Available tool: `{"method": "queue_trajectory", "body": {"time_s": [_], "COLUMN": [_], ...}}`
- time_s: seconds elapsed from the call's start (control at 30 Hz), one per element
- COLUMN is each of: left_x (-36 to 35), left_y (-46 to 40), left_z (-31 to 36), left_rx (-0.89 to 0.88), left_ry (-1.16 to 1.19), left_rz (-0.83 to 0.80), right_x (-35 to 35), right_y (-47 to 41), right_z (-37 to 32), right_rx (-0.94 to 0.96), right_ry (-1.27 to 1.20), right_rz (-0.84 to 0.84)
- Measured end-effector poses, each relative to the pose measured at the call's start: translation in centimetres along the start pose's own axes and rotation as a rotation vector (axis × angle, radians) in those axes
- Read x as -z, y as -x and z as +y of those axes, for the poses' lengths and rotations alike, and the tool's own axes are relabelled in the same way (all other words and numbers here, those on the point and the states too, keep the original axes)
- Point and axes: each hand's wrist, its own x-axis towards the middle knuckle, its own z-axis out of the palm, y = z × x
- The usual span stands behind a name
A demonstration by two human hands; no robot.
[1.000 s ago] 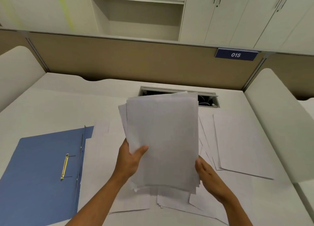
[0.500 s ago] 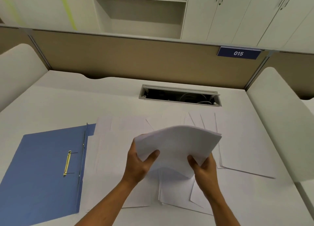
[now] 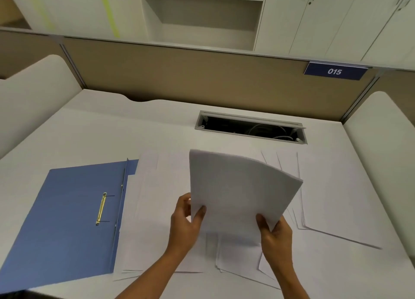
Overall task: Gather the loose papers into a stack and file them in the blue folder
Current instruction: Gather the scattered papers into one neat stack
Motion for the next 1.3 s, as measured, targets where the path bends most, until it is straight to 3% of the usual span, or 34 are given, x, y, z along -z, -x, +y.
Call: {"method": "queue_trajectory", "body": {"time_s": [0.17, 0.3, 0.5, 0.8, 0.97, 1.13, 1.23, 1.3], "left_x": [3.8, 7.1, 7.7, 8.3, 9.3, 12.1, 13.6, 14.1], "left_y": [-2.2, -2.7, -1.7, -3.1, -3.4, -4.6, -5.1, -5.2], "left_z": [-3.3, -6.0, -7.7, -6.6, -6.4, -6.3, -5.6, -4.4], "left_rx": [0.094, 0.321, 0.466, 0.542, 0.527, 0.515, 0.538, 0.529], "left_ry": [-0.378, -0.751, -0.825, -0.79, -0.649, -0.369, -0.083, -0.026], "left_rz": [0.272, 0.304, 0.355, 0.376, 0.361, 0.369, 0.293, 0.209], "right_x": [0.9, 1.2, 1.6, 1.7, 1.9, 1.9, 2.0, 2.0], "right_y": [-0.6, -0.9, -1.8, -2.3, -2.2, -1.9, -1.8, -1.8], "right_z": [0.7, 2.5, 5.8, 7.7, 7.4, 7.4, 7.1, 7.0], "right_rx": [-0.058, -0.212, -0.412, -0.455, -0.435, -0.411, -0.391, -0.375], "right_ry": [-0.038, -0.099, -0.021, 0.055, 0.036, 0.038, 0.027, 0.012], "right_rz": [-0.007, -0.013, -0.018, -0.057, -0.062, -0.073, -0.087, -0.107]}}
